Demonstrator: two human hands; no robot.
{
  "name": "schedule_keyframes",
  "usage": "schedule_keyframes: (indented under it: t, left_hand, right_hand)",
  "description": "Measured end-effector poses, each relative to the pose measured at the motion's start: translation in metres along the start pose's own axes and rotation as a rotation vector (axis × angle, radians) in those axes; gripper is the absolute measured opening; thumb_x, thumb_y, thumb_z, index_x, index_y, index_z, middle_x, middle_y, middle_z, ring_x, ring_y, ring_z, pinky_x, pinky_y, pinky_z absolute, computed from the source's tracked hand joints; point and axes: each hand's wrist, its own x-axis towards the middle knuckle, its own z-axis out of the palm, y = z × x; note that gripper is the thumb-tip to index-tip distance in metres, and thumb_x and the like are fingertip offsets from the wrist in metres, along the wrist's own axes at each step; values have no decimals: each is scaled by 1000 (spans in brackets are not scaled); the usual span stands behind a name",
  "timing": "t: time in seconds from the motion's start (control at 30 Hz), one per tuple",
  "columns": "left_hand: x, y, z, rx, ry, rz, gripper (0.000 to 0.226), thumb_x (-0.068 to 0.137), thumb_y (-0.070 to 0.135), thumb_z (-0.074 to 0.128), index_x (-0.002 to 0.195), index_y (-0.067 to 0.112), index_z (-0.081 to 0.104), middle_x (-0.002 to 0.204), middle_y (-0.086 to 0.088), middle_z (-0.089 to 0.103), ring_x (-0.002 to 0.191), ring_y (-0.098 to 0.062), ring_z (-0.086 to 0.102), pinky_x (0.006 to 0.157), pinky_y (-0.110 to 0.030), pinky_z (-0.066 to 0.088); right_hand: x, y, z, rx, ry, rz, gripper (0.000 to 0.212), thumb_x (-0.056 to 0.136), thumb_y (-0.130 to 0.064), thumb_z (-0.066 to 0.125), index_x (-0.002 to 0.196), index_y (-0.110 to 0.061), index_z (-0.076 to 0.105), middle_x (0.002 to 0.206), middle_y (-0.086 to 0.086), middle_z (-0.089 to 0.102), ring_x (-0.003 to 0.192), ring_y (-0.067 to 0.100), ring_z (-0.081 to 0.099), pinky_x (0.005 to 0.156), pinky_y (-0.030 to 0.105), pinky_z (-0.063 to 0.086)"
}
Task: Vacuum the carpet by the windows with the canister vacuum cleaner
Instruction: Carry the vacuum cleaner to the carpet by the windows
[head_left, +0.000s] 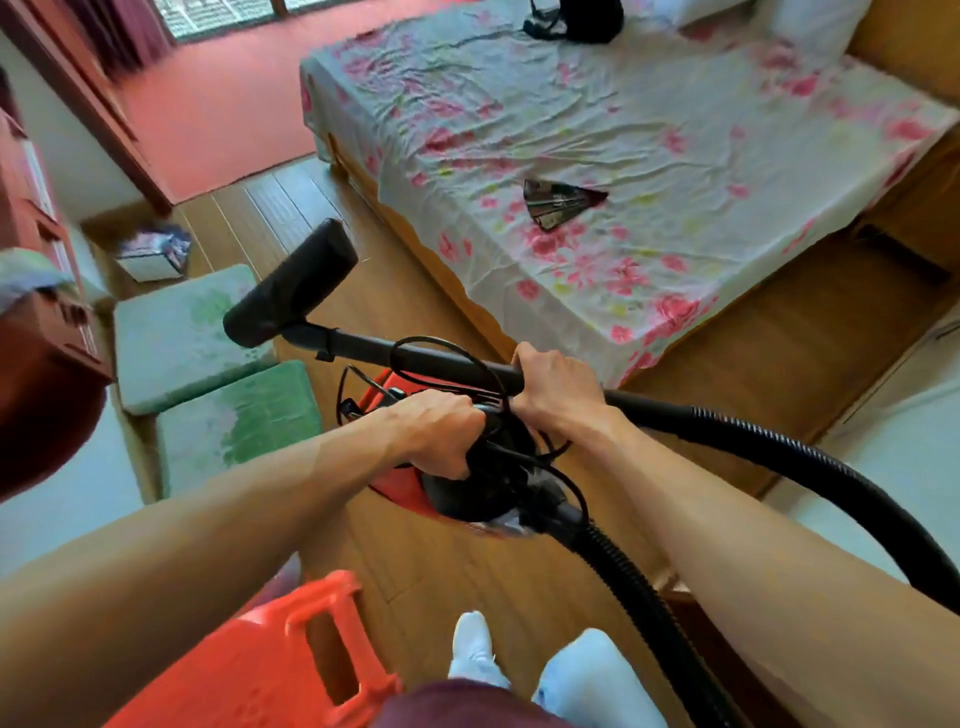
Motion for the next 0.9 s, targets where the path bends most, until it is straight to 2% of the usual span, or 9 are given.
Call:
schedule_keyframes:
  t: [0.1, 0.23, 0.4, 0.47, 0.57, 0.67, 0.9]
  left_hand:
    - [1, -31, -23, -38, 33, -64, 31, 77, 35, 66, 95, 11, 69, 86, -7, 69, 65, -23, 57, 50, -28, 44]
    - [12, -73, -48, -75, 41, -131, 32, 74, 38, 68, 93, 12, 70, 82, -5, 68, 70, -24, 64, 59, -32, 55]
    - [44, -118, -81, -85, 5, -226, 29, 75, 35, 67, 88, 10, 69, 85, -11, 70, 68, -28, 60, 56, -29, 47]
    - [62, -139, -92, -100, -24, -256, 30, 76, 35, 67, 89, 9, 69, 88, -12, 71, 67, -27, 57, 57, -29, 48]
    - [87, -167, -117, -124, -39, -306, 30, 76, 35, 68, 92, 9, 68, 92, -12, 72, 77, -30, 65, 60, -30, 51]
    - [107, -193, -144, -142, -12, -351, 28, 78, 33, 69, 91, 9, 68, 92, -13, 71, 71, -26, 60, 58, -28, 44]
    - [149, -266, -192, -224, 55, -407, 26, 78, 35, 70, 85, 10, 66, 85, -8, 67, 68, -20, 55, 58, -26, 44]
  right_hand:
    - [28, -6, -23, -56, 52, -55, 33, 85, -43, 64, 103, -19, 51, 95, 6, 67, 92, 30, 65, 74, 37, 43]
    - [71, -7, -45, -96, 108, -142, 42, 85, -51, 63, 106, -16, 51, 100, 7, 69, 92, 30, 66, 72, 37, 43]
    - [147, -8, -65, -93, 96, -191, 44, 81, -50, 69, 105, -17, 52, 100, 8, 68, 91, 31, 66, 69, 35, 43]
    - [184, -7, -72, -85, 111, -209, 41, 80, -47, 69, 104, -19, 54, 98, 6, 68, 90, 30, 66, 68, 34, 44]
    - [239, -3, -89, -77, 99, -225, 36, 80, -43, 69, 104, -20, 55, 97, 5, 69, 89, 29, 67, 69, 34, 46]
    - [287, -3, -107, -81, 89, -262, 37, 82, -43, 67, 107, -19, 56, 99, 5, 68, 90, 28, 67, 72, 35, 49]
    - [388, -21, -144, -175, 110, -354, 40, 81, -48, 67, 107, -20, 55, 96, 3, 68, 89, 27, 66, 68, 34, 45]
